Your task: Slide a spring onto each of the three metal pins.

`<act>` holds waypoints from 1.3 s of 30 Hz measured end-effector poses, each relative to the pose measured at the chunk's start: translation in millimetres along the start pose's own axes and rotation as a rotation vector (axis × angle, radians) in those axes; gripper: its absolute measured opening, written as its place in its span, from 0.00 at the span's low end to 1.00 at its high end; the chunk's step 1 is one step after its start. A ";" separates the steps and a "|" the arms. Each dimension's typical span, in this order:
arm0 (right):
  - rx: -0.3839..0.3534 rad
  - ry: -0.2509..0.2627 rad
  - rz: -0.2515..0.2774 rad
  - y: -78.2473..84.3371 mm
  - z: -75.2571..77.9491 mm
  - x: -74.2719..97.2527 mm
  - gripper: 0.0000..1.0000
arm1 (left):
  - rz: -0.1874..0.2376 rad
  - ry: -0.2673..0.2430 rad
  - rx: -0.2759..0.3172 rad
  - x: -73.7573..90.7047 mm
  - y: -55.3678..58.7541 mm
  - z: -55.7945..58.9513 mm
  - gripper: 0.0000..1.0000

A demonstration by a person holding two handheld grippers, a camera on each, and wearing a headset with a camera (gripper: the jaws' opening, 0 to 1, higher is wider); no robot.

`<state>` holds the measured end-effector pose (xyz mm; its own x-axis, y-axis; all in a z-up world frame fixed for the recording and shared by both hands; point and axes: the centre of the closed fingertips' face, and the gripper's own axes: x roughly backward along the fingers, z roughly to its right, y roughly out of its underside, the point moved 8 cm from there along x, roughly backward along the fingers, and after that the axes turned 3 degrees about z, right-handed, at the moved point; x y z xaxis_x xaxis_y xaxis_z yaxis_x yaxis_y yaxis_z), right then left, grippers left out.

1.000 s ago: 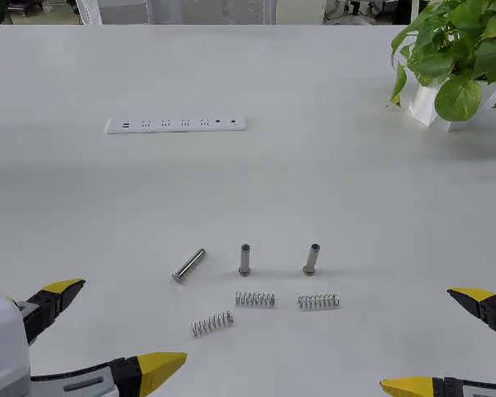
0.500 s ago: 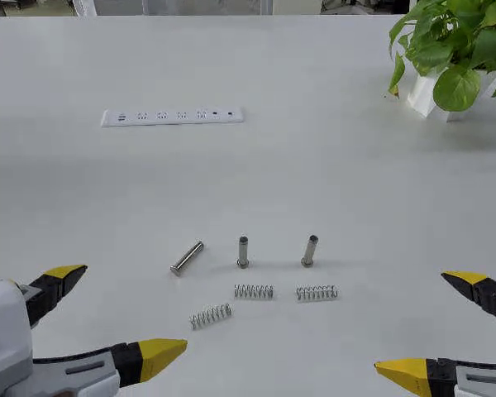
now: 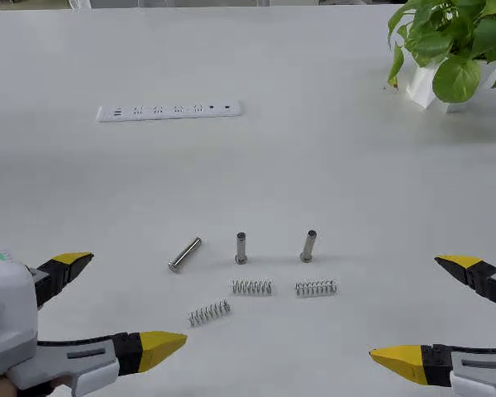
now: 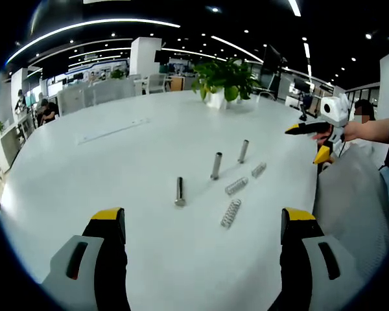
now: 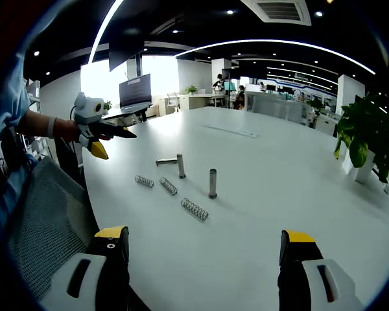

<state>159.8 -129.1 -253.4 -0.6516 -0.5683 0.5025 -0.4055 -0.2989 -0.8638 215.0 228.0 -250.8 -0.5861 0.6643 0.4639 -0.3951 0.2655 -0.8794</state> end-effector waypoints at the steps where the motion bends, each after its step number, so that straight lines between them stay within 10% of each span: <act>1: 0.001 -0.002 -0.001 0.0 -0.3 -0.5 0.97 | -0.018 0.014 -0.008 -2.9 -1.3 -1.2 0.99; 16: -0.003 -0.002 0.007 0.5 2.8 -0.3 0.97 | -0.166 0.080 -0.074 -50.7 -25.2 -23.1 0.93; 39: -0.037 0.044 0.015 7.8 6.3 11.2 0.96 | -0.306 0.091 -0.026 -97.2 -22.1 -37.9 0.71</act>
<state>153.4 -142.6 -254.8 -0.6853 -0.5377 0.4912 -0.4181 -0.2618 -0.8699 307.6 184.0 -280.6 -0.3771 0.6103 0.6966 -0.5243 0.4794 -0.7038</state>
